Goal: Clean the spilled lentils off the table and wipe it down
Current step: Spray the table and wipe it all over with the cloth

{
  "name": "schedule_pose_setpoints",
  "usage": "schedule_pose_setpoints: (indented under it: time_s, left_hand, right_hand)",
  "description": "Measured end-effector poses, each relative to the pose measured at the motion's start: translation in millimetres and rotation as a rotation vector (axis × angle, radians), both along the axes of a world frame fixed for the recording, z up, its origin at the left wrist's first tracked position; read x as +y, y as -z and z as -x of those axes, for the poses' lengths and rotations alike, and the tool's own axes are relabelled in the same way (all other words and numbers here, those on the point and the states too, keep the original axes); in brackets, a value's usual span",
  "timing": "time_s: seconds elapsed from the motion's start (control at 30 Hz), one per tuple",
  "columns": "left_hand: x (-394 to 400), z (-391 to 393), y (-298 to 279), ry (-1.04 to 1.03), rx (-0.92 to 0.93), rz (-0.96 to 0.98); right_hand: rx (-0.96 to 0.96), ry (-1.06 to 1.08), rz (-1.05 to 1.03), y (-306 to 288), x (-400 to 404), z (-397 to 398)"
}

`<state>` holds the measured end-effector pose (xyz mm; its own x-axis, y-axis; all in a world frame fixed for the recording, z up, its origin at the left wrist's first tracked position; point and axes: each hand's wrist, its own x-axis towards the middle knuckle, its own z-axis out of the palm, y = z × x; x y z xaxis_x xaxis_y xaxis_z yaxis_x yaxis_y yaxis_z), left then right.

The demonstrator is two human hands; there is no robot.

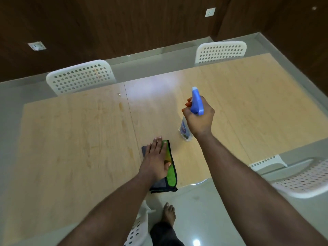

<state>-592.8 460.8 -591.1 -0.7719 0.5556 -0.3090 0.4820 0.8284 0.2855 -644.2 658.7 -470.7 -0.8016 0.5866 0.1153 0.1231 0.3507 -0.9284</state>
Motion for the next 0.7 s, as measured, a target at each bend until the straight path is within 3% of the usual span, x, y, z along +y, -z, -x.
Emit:
schedule_pose_setpoints:
  time_s: [0.23, 0.5, 0.6, 0.7]
  left_hand:
    - [1.3, -18.4, 14.8, 0.045, 0.062, -0.043]
    - [-10.6, -24.9, 16.8, 0.049, 0.058, 0.041]
    - [-23.2, -30.9, 16.7, -0.002, 0.081, 0.043]
    - [-45.0, -37.5, 21.9, -0.049, 0.095, 0.036]
  right_hand:
    - [-0.050, 0.038, 0.028, 24.2, 8.1, -28.5]
    - [-0.212, 0.238, 0.056, 63.1, -24.1, -87.3]
    - [-0.249, 0.166, 0.014, 79.2, -51.4, -108.0]
    - [-0.315, -0.047, -0.083, 95.6, -78.4, -115.2]
